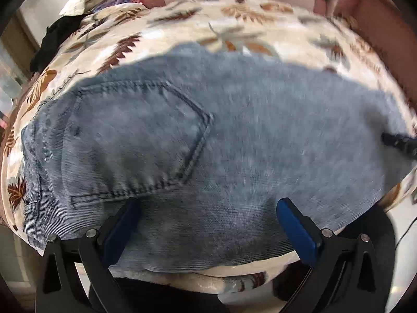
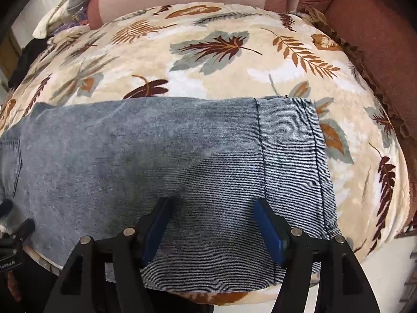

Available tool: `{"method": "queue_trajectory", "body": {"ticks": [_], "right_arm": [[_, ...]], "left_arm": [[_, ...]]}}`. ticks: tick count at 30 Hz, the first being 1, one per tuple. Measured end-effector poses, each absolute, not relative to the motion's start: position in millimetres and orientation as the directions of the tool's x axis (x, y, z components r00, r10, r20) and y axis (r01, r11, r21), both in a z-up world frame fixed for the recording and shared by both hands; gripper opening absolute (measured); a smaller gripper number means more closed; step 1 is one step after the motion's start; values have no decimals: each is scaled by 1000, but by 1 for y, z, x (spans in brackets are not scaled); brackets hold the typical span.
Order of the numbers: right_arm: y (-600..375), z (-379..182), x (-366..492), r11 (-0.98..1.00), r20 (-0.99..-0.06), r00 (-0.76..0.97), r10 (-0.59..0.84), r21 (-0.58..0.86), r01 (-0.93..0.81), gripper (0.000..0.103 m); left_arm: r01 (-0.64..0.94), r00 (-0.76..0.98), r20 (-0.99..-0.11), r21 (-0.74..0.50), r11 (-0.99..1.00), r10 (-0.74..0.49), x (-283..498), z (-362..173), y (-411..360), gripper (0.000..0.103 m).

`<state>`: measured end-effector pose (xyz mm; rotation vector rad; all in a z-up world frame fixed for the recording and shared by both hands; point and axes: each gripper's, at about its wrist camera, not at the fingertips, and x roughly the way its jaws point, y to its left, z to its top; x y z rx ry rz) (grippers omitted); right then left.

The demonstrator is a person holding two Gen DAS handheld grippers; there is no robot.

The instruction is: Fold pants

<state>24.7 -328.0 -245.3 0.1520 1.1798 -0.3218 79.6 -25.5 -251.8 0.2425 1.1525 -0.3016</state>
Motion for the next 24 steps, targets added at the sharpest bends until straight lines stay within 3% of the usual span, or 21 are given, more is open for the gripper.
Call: {"method": "queue_trajectory", "body": {"ticks": [4,9,16,24], "right_arm": [[-315,-225,34,950,-900,405,-160,-28,312,70],[-267,-205,60,982,-871,485,-82,13,188,70],[-192,-210,90,996,-870,488,73,89,11,70],[-154,-239,100,995,-904,417,95,73,-67,70]], "left_arm": [[311,479,-868,24,950,-135,89,-211,-5,103],[188,556,-828,38,981,-74,118,-187,40,103],[31,507,-861,62,998,38,147,-209,98,103],[12,407,-913,28,1000,21,168,-253,107,103]]}}
